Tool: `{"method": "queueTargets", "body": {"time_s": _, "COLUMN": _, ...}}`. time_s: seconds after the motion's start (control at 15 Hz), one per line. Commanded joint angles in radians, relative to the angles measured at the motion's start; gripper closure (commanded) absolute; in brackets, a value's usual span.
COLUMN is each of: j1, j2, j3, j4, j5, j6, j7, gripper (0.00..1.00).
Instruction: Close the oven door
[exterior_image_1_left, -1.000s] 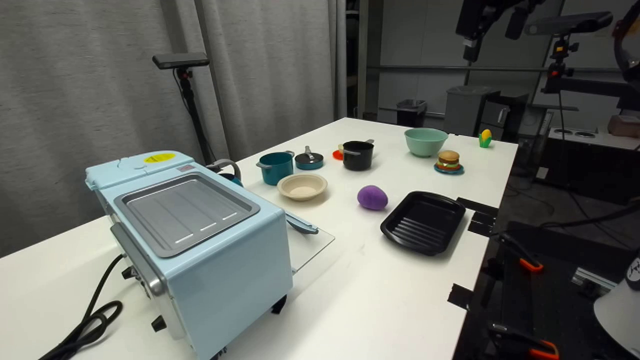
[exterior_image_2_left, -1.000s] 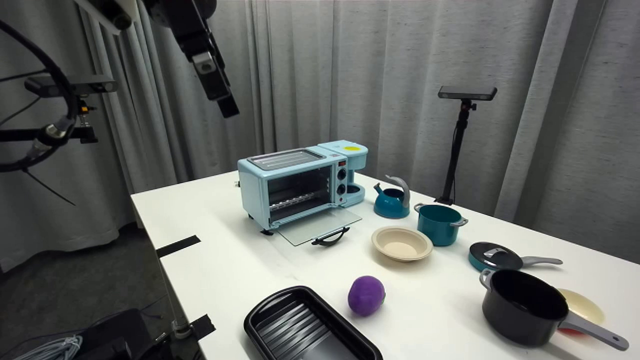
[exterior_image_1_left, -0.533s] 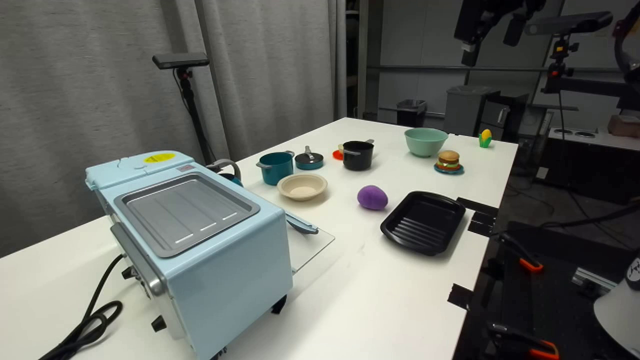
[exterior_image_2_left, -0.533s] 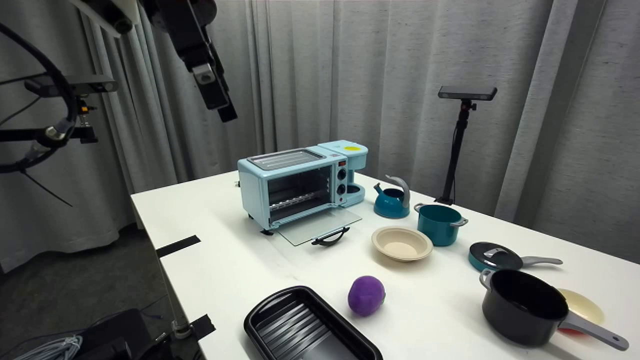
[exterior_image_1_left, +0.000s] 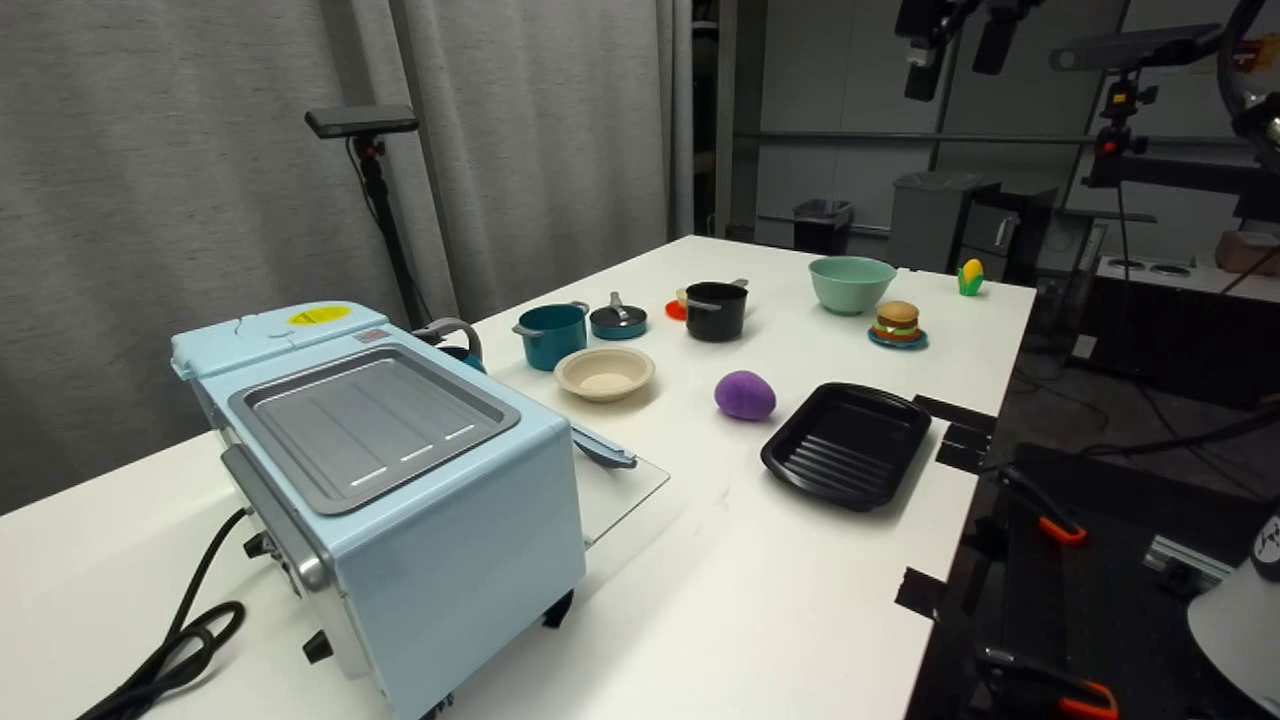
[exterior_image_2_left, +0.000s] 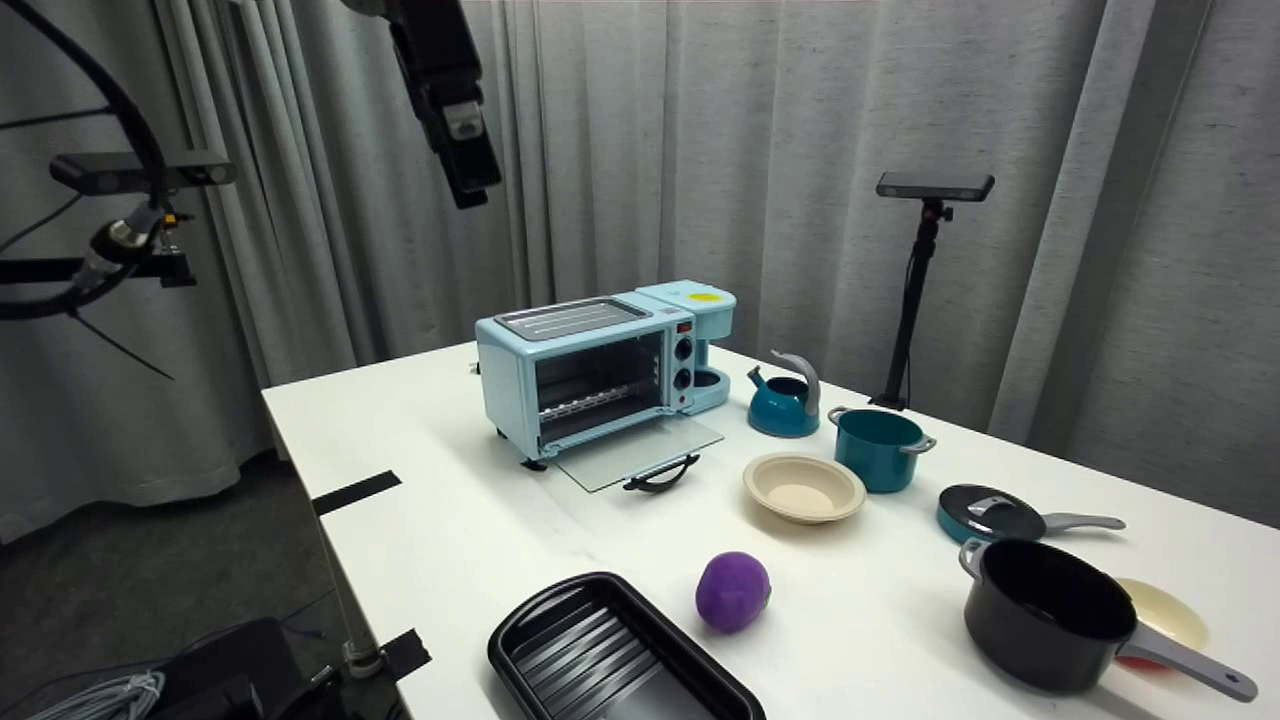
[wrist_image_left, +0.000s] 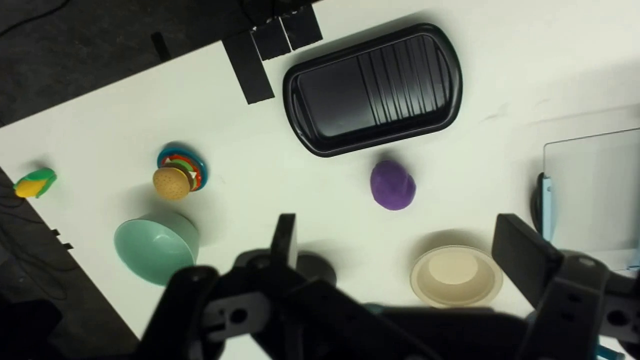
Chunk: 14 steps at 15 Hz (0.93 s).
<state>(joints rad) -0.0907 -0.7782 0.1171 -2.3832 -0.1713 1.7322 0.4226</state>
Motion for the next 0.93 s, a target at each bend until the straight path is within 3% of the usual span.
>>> {"method": "queueTargets", "body": {"time_s": 0.0, "j1": 0.002, "j2": 0.169, "j3": -0.033, "j4": 0.153, "j5": 0.049, "j6": -0.025, "j7": -0.062, "gripper": 0.00}}
{"method": "queueTargets", "body": {"time_s": 0.53, "j1": 0.001, "j2": 0.397, "j3": -0.017, "j4": 0.219, "j5": 0.024, "j6": 0.002, "j7": 0.009, "gripper": 0.00}}
{"method": "queueTargets", "body": {"time_s": 0.87, "j1": -0.006, "j2": 0.500, "j3": -0.014, "j4": 0.214, "j5": -0.029, "j6": 0.108, "j7": 0.137, "gripper": 0.00}}
